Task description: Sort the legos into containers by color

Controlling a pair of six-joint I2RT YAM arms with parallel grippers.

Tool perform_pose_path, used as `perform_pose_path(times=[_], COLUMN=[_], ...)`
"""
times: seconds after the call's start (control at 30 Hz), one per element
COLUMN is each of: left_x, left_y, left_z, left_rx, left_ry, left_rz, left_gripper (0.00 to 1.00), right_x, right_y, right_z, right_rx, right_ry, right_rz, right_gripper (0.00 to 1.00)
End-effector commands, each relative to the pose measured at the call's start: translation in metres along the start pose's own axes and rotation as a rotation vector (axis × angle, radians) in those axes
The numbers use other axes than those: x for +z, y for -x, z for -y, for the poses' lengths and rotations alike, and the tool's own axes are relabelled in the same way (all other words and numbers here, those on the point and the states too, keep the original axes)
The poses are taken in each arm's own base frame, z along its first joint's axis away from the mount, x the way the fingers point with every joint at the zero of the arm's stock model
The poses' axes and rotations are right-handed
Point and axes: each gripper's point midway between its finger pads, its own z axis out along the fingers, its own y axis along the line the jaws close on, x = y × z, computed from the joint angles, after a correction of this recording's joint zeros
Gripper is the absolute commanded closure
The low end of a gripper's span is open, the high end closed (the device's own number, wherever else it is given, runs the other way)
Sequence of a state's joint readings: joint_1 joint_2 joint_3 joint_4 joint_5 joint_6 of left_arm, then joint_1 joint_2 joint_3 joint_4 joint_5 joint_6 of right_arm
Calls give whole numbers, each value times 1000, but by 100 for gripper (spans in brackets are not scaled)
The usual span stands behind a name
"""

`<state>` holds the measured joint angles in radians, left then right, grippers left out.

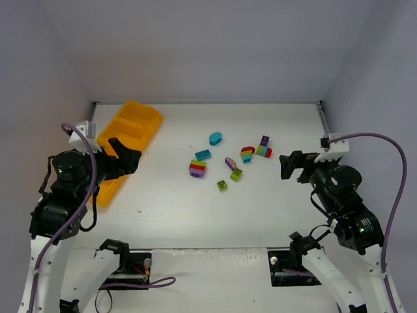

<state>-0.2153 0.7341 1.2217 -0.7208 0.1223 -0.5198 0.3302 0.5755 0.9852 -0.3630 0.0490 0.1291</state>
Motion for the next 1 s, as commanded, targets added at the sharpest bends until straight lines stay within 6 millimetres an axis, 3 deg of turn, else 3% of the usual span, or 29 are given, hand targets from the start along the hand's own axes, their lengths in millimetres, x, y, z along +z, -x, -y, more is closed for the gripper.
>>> perform_pose_path(times=[0.0,0.1,0.23,0.33,0.37,0.4,0.57,0.6,0.63,0.7,0.83,0.97], left_x=[5,14,40,62,64,72,116,118,133,142,177,199], left_y=[3,-4,-26,-45,-59,-59,-123,-131,-152,-173,-221,-257], left_z=[11,19,29,49,68,76,123,142,147,165,183,181], left_rx=[42,68,120,189,229,246,334,347,374,411,501,560], left_ry=[-55,-97,-122,-132,-177,-171,-218,-261,-250,-281,-287,-285], left_rz=[-18,-69,-181,-229,-256,-237,-380,-383,-430,-460,-561,-642], left_gripper=[15,15,15,15,15,15,15,15,15,15,15,15], right_x=[-1,1,5,13,15,16,26,27,28,31,34,32], right_y=[30,28,27,23,21,19,11,10,9,6,4,3], right_z=[-4,-5,4,2,3,6,8,9,8,8,8,8], right_rx=[15,16,71,53,60,65,67,68,69,69,54,43], right_ry=[7,13,-49,-43,-53,-73,-90,-95,-94,-98,-97,-89], right_rz=[101,93,93,70,65,61,24,21,18,5,-5,-6], right_gripper=[0,0,0,0,0,0,0,0,0,0,0,0])
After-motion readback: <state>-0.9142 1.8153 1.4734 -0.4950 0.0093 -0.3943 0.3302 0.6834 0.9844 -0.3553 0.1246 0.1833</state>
